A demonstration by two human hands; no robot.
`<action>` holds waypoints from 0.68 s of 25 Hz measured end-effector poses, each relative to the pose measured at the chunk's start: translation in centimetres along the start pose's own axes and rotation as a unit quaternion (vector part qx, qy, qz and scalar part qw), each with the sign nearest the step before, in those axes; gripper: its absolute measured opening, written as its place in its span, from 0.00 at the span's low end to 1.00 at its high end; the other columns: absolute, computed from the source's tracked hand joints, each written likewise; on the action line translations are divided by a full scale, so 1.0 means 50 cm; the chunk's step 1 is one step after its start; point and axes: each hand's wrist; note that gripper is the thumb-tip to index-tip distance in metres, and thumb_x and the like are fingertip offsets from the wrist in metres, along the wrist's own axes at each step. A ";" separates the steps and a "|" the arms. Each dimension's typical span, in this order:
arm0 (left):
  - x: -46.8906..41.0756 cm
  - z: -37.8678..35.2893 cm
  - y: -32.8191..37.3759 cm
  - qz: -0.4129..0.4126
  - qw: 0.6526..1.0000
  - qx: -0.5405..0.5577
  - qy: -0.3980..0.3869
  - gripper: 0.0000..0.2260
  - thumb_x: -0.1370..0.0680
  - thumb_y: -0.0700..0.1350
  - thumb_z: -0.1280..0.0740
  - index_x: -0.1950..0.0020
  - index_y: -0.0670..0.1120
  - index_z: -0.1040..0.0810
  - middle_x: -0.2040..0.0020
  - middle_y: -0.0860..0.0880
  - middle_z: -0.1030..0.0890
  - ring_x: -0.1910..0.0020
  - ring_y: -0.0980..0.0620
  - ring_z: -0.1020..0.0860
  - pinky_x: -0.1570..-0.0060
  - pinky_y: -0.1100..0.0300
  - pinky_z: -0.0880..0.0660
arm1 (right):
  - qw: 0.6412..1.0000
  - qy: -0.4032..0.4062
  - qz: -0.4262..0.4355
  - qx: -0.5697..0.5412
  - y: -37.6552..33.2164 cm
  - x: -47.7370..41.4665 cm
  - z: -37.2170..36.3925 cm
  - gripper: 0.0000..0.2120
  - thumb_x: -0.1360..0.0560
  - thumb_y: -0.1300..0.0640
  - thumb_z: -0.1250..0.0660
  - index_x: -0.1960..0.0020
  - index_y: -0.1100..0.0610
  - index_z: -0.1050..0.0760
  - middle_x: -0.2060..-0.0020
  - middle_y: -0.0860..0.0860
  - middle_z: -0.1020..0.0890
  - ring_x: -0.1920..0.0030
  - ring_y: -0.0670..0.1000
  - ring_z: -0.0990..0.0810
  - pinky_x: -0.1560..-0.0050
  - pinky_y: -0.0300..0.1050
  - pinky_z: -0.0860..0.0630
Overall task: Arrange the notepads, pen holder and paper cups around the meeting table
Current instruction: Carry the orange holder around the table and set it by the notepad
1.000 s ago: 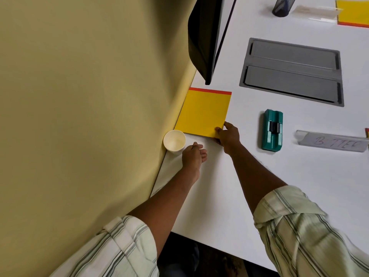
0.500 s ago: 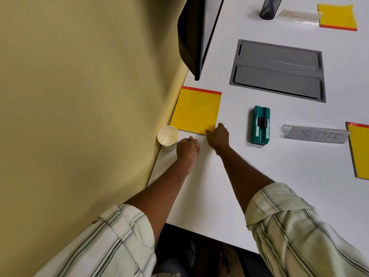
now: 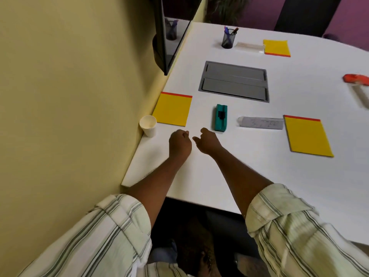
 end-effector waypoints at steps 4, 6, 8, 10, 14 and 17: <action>0.117 0.013 0.045 -0.078 0.995 -0.055 0.018 0.13 0.19 0.42 0.43 0.43 0.36 0.23 0.44 0.38 0.21 0.42 0.41 0.24 0.45 0.54 0.29 | 0.993 -0.044 0.031 0.109 0.032 0.129 0.043 0.27 0.19 0.47 0.43 0.28 0.63 0.40 0.32 0.61 0.30 0.32 0.61 0.30 0.33 0.56 0.32; 0.163 0.018 0.064 -0.138 0.983 -0.117 -0.009 0.14 0.19 0.42 0.42 0.36 0.37 0.27 0.37 0.39 0.24 0.36 0.43 0.28 0.39 0.55 0.31 | 0.990 -0.056 0.048 0.123 0.040 0.185 0.062 0.25 0.18 0.50 0.46 0.27 0.64 0.42 0.32 0.62 0.30 0.33 0.61 0.30 0.34 0.56 0.32; 0.201 0.020 0.078 -0.191 0.964 -0.179 -0.049 0.17 0.19 0.43 0.42 0.31 0.39 0.32 0.33 0.40 0.28 0.32 0.43 0.32 0.35 0.54 0.34 | 0.990 -0.061 0.059 0.115 0.046 0.236 0.081 0.23 0.18 0.54 0.46 0.27 0.65 0.42 0.33 0.64 0.29 0.35 0.61 0.29 0.37 0.53 0.30; 0.237 0.021 0.093 -0.202 0.958 -0.187 -0.076 0.18 0.19 0.43 0.42 0.29 0.39 0.34 0.32 0.40 0.29 0.31 0.43 0.33 0.34 0.54 0.34 | 0.993 -0.038 0.046 0.098 0.057 0.283 0.098 0.22 0.18 0.55 0.45 0.28 0.64 0.41 0.35 0.64 0.27 0.37 0.61 0.27 0.40 0.51 0.29; 0.309 0.034 0.093 -0.205 0.955 -0.180 -0.118 0.20 0.19 0.45 0.42 0.28 0.40 0.36 0.31 0.40 0.30 0.31 0.43 0.33 0.34 0.53 0.33 | 0.996 0.014 -0.003 0.086 0.064 0.375 0.117 0.24 0.18 0.50 0.45 0.27 0.63 0.41 0.33 0.62 0.29 0.35 0.61 0.28 0.36 0.55 0.30; 0.334 0.054 0.089 -0.275 0.917 -0.246 -0.151 0.20 0.19 0.46 0.41 0.29 0.39 0.35 0.32 0.39 0.29 0.32 0.42 0.32 0.35 0.51 0.33 | 0.995 0.034 -0.020 0.089 0.071 0.448 0.126 0.24 0.18 0.51 0.45 0.27 0.63 0.41 0.32 0.62 0.30 0.33 0.61 0.30 0.35 0.57 0.31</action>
Point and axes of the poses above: each hand's wrist, its own x-axis away from the middle knuckle, its own z-axis out of the back of the hand, y = z × x
